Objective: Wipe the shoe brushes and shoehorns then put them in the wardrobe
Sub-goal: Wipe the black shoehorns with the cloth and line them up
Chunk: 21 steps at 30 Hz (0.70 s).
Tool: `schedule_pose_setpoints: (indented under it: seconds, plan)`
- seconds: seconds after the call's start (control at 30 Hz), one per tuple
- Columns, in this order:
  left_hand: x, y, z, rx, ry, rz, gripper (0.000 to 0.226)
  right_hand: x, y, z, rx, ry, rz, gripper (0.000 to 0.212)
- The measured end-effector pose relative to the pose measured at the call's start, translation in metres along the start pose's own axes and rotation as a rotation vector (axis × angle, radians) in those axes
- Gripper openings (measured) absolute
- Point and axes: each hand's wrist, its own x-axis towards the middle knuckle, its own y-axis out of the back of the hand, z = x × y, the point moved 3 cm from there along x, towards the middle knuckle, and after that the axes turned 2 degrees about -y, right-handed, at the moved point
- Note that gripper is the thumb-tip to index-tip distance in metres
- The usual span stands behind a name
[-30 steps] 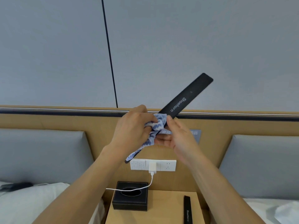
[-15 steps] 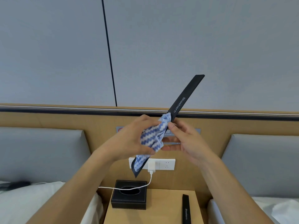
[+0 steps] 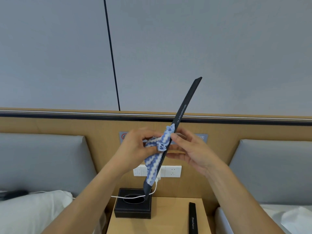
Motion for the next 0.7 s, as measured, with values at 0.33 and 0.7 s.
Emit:
schedule_pose_setpoints:
  seconds: [0.33,0.7]
  plan:
    - [-0.005,0.002,-0.017,0.046,0.117,0.08,0.027,-0.001,0.007,0.003,-0.084,0.012,0.154,0.029]
    - [0.005,0.039,0.013,0.229,0.001,0.277,0.029,-0.002,0.013,-0.008,-0.304,0.067,0.113,0.022]
